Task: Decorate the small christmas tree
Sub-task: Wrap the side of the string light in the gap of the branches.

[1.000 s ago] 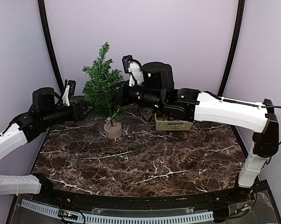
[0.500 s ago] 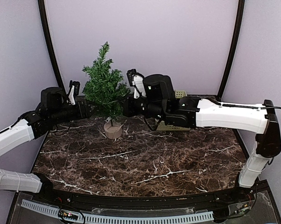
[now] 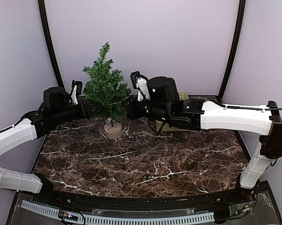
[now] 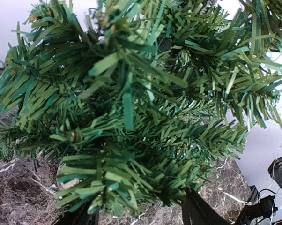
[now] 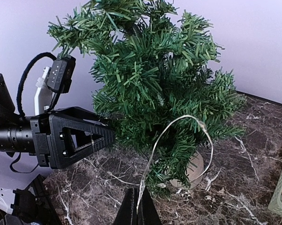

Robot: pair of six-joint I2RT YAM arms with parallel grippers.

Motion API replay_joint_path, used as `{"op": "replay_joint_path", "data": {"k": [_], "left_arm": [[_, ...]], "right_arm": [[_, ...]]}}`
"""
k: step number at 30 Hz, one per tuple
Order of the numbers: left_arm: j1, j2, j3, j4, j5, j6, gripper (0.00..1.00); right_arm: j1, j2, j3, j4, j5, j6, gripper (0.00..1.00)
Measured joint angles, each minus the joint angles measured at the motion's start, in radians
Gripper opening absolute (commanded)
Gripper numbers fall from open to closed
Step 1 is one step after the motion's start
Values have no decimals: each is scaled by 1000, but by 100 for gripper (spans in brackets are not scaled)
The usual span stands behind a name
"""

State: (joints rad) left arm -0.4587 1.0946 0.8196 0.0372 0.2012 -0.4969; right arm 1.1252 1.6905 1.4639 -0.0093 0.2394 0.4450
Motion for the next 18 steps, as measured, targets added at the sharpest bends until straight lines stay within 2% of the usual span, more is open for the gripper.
{"op": "replay_joint_path", "data": {"k": [3, 10, 18], "left_arm": [[-1, -1, 2, 0, -2, -4, 44], [-4, -49, -5, -10, -26, -4, 27], [-4, -74, -18, -29, -46, -11, 14]], "right_arm": [[0, 0, -11, 2, 0, 4, 0], [0, -34, -75, 1, -21, 6, 0], [16, -58, -100, 1, -48, -9, 0]]}}
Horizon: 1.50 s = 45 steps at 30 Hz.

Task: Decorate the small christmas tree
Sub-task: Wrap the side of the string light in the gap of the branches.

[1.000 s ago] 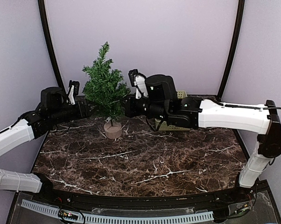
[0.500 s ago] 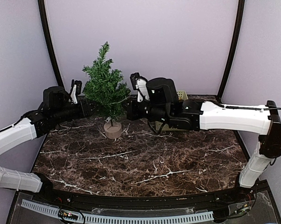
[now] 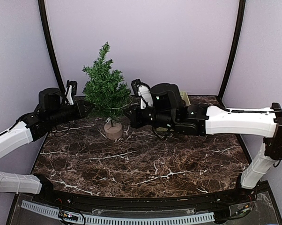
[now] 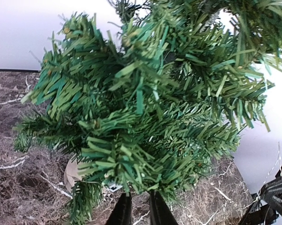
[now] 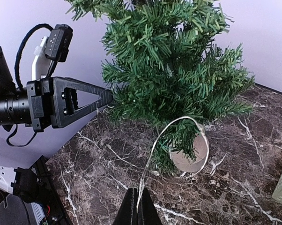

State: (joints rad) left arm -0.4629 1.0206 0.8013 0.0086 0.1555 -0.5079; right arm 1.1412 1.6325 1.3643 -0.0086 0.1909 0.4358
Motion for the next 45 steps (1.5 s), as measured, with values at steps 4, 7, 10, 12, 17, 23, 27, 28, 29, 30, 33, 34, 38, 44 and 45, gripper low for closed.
{"op": "replay_joint_path", "data": {"k": [4, 7, 10, 12, 17, 23, 27, 28, 29, 30, 33, 34, 38, 44, 45], "left_arm": [[0, 0, -1, -16, -5, -1, 14], [0, 0, -5, -19, -7, -1, 27], [0, -4, -14, -19, 5, 7, 40], [0, -8, -23, -16, 19, 13, 48], [0, -11, -26, 10, 64, 25, 60], [0, 2, -26, 35, 91, 28, 55], [0, 27, -22, 49, 91, 26, 41], [0, 32, -22, 50, 90, 24, 35], [0, 36, -22, 51, 89, 28, 31], [0, 39, -21, 51, 88, 27, 23], [0, 43, -20, 53, 84, 20, 7], [0, 43, -20, 55, 80, 27, 2], [0, 43, -20, 58, 66, 25, 0], [0, 21, -31, 51, 37, 18, 0], [0, 11, -39, 49, 30, 15, 0]], "right_arm": [[10, 0, -28, -1, -3, 0, 0], [10, 0, -50, -3, -3, 9, 0], [10, 0, -67, -3, 3, 23, 0], [10, 0, -73, -3, 12, 34, 0], [10, 0, -74, 0, 18, 46, 0], [10, 0, -74, 0, 18, 52, 0], [10, 0, -74, 1, 18, 53, 0], [10, 0, -75, 1, 18, 53, 0], [10, 0, -75, 1, 18, 53, 0], [10, 0, -75, 1, 18, 53, 0], [10, 0, -78, 5, 17, 53, 0], [10, -1, -81, 8, 17, 54, 0], [10, -10, -100, 8, 24, 58, 0], [10, -39, -119, 8, 57, 76, 0], [10, -42, -120, 8, 60, 78, 0]]}}
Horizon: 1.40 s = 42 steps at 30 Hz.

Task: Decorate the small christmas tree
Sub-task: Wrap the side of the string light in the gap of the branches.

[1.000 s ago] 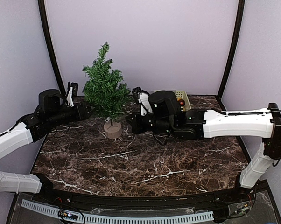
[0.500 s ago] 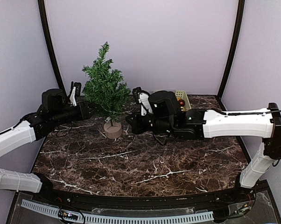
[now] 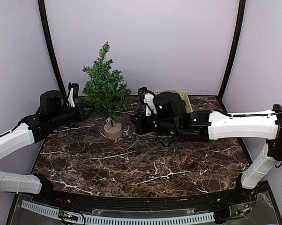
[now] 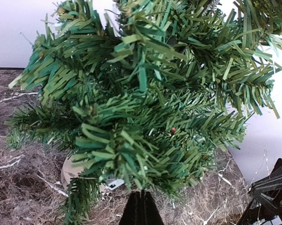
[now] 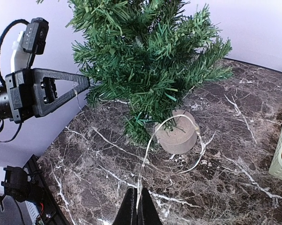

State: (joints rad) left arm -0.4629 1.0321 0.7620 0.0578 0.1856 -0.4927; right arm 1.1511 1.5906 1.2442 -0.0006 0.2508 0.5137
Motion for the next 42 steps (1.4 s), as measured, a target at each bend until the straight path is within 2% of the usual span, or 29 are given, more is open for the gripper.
{"op": "replay_joint_path", "data": {"k": [4, 6, 7, 9, 11, 20, 23, 31, 35, 42], "left_arm": [[0, -14, -23, -3, -21, -13, 0], [0, -15, -30, -3, -22, -16, 10], [0, -15, -32, -3, -17, -15, 24], [0, -15, -32, 4, 4, -6, 39], [0, -15, -32, 22, 32, -2, 48], [0, 14, 28, 42, 72, 16, 62], [0, 32, 39, 43, 63, 14, 61], [0, 74, 42, 37, 26, 7, 39], [0, 72, 42, 37, 9, 0, 24], [0, 57, 42, 29, -23, -5, 12]], "right_arm": [[0, -10, -6, 4, 10, 7, 0], [0, -12, -10, 4, 10, 9, 0], [0, -13, -13, 7, 10, 11, 0], [0, -13, -22, 9, 8, 12, 0], [0, -13, -29, 9, 7, 13, 0], [0, -13, -35, 18, -6, 13, 0], [0, -13, -35, 21, -8, 13, 0], [0, -13, -35, 23, -14, 13, 0], [0, -13, -35, 23, -19, 12, 0], [3, -14, -43, 23, -35, -5, 0]]}}
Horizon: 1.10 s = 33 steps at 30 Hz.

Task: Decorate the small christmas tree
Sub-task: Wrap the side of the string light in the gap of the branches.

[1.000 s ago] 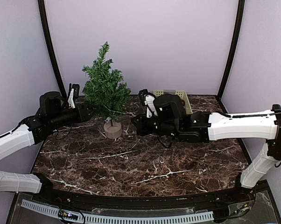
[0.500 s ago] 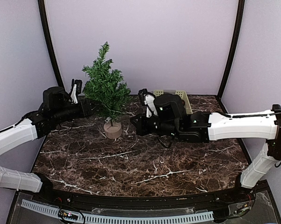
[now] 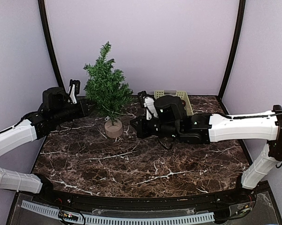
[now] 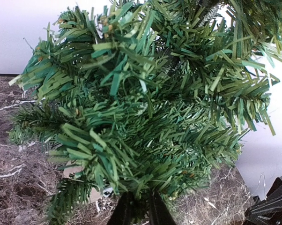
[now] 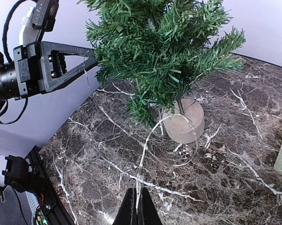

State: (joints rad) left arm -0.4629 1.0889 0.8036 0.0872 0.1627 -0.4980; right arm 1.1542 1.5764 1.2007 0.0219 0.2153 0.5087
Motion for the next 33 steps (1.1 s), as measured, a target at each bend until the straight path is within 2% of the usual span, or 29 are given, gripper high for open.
{"op": "replay_joint_path", "data": {"k": [3, 10, 21, 33], "left_arm": [[0, -6, 0, -8, -7, -4, 5], [0, -8, 0, -15, -11, -7, 0], [0, -18, -8, -32, -36, -8, 0], [0, -21, -26, -34, -72, -21, 0]], "right_arm": [[13, 0, -2, 0, -1, -14, 0], [37, 0, -2, 0, 4, -29, 0], [35, -7, -6, -18, 127, 74, 0], [4, -34, -72, -55, 177, 175, 0]]}}
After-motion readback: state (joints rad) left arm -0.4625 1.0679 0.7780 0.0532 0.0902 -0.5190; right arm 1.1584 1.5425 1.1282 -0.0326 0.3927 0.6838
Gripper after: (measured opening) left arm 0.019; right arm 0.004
